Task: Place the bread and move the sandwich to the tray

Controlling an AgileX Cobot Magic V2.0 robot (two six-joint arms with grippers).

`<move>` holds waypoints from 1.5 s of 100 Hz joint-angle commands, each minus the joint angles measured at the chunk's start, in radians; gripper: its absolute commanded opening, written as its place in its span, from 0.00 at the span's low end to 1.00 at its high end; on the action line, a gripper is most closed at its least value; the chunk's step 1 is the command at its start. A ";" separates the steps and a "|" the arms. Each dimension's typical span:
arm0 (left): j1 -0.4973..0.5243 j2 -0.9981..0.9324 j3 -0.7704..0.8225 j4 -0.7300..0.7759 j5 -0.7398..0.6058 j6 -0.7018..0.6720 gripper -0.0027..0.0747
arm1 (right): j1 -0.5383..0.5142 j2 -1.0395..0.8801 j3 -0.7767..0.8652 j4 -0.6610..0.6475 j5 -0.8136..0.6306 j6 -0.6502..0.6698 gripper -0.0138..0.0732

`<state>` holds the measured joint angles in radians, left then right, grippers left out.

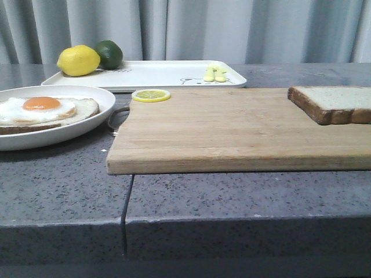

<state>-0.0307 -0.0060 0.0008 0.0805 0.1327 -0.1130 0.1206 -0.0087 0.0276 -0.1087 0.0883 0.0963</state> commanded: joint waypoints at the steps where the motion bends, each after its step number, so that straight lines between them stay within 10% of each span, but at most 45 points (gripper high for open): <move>1: 0.002 -0.032 0.017 -0.038 -0.105 0.001 0.01 | -0.005 -0.023 -0.002 -0.007 -0.097 0.000 0.02; 29: 0.002 -0.032 -0.070 -0.088 -0.123 0.001 0.01 | -0.005 -0.020 -0.053 -0.006 -0.246 0.000 0.02; 99: 0.002 0.450 -0.722 -0.148 0.469 0.001 0.01 | -0.005 0.414 -0.734 -0.007 0.525 -0.001 0.02; 150: 0.002 0.552 -0.781 -0.175 0.471 0.001 0.01 | -0.005 0.536 -0.802 -0.005 0.731 0.000 0.02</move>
<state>-0.0307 0.5338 -0.7439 -0.0799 0.6701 -0.1130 0.1206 0.5143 -0.7389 -0.1087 0.8833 0.0963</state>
